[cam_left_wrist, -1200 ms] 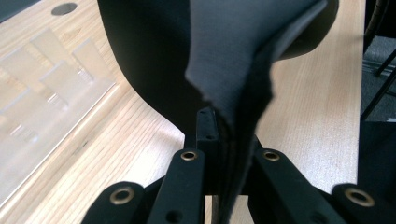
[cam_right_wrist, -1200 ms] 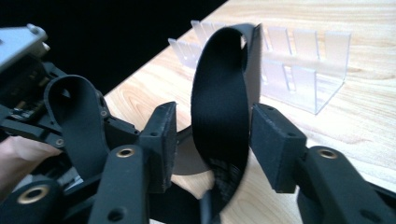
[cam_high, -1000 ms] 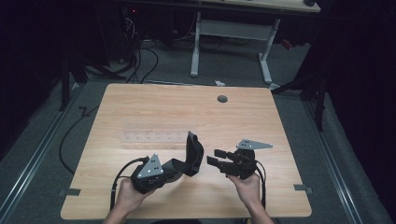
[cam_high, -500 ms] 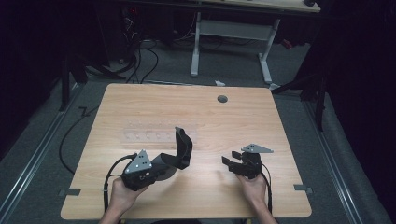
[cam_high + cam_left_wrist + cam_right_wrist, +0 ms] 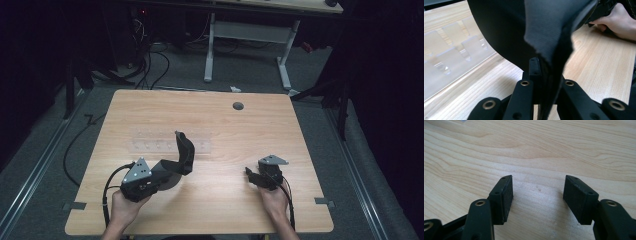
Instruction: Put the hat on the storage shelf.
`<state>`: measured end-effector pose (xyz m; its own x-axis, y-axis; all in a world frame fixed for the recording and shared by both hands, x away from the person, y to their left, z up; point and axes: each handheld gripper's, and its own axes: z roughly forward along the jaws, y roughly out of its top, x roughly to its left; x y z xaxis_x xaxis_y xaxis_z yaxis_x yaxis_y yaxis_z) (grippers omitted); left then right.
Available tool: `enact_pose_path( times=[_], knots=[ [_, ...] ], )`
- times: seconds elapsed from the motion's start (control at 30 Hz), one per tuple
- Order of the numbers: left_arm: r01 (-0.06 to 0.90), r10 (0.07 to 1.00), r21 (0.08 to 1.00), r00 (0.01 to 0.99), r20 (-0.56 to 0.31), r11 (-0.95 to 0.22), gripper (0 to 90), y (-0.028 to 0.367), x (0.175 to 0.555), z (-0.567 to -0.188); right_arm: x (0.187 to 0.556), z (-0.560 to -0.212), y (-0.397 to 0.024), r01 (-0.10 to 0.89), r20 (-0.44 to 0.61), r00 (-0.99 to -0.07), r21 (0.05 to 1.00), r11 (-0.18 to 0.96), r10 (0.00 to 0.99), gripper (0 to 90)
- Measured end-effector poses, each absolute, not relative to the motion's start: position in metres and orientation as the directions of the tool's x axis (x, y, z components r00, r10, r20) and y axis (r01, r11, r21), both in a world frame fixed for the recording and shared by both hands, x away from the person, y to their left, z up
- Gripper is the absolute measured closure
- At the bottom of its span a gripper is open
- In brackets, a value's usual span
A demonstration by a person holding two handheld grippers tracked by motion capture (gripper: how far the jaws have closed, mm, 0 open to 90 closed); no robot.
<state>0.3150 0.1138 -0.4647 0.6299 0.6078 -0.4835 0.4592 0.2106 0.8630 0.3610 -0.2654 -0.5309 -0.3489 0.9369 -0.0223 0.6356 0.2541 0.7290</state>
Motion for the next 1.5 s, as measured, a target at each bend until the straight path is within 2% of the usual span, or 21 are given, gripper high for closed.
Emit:
enact_pose_path(
  times=[1.5],
  knots=[
    [0.382,0.670,0.854,0.534,-0.515,0.352,85.8,0.172,0.327,-0.441,0.362,-0.531,-0.265,0.641,-0.019,-0.346,0.726,0.251,0.938,37.4]
  ],
)
